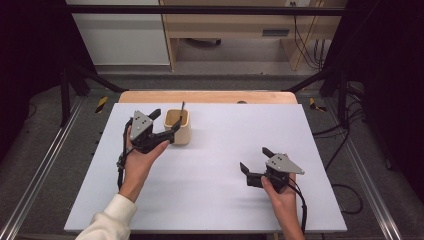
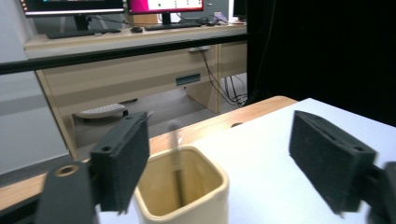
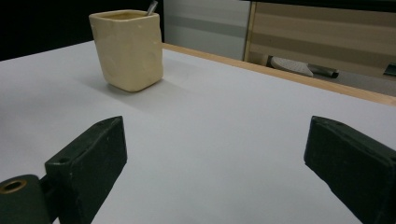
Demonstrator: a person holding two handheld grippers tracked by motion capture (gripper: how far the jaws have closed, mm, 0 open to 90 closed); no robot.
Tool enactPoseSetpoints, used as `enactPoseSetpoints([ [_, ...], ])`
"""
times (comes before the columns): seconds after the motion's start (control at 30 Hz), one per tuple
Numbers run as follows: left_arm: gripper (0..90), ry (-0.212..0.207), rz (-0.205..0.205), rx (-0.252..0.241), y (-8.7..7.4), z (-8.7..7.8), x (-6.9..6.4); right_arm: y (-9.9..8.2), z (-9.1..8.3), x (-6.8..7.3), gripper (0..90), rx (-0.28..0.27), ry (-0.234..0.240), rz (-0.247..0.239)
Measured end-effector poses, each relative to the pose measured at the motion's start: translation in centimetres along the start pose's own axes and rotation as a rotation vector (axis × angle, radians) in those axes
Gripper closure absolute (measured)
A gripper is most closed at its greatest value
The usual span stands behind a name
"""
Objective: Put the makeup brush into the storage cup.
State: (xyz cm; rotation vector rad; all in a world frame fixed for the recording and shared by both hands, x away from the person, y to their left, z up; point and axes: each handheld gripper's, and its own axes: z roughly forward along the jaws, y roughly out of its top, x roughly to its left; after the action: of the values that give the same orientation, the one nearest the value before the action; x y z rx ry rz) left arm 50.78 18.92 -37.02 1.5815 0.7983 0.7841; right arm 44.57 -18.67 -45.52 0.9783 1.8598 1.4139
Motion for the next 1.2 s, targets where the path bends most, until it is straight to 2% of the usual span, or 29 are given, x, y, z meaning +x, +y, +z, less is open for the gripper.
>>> enactPoseSetpoints([
  [0.17, 9.2, -0.042, 0.004, 0.001, 0.1, -0.5, -1.0, 0.0, -0.1, -0.1, 5.9, 0.000, -0.004, 0.006],
  [0.43, 5.7, -0.094, 0.008, 0.005, -0.3, -1.3, -2.2, 0.0, -0.3, -0.2, 5.8, -0.007, -0.012, 0.009],
  [0.93, 3.6, -0.139, 0.001, 0.029, -1.9, -2.4, -2.1, 0.1, -0.4, -0.3, 4.7, -0.016, -0.016, 0.022],
  [1.07, 2.9, -0.159, 0.025, 0.031, -2.5, -2.9, -2.1, 0.0, -0.4, -0.3, 4.4, -0.015, -0.013, 0.025],
  [1.2, 2.8, -0.166, 0.016, 0.028, -3.1, -3.5, -2.0, 0.0, -0.3, -0.3, 4.0, -0.014, -0.006, 0.017],
])
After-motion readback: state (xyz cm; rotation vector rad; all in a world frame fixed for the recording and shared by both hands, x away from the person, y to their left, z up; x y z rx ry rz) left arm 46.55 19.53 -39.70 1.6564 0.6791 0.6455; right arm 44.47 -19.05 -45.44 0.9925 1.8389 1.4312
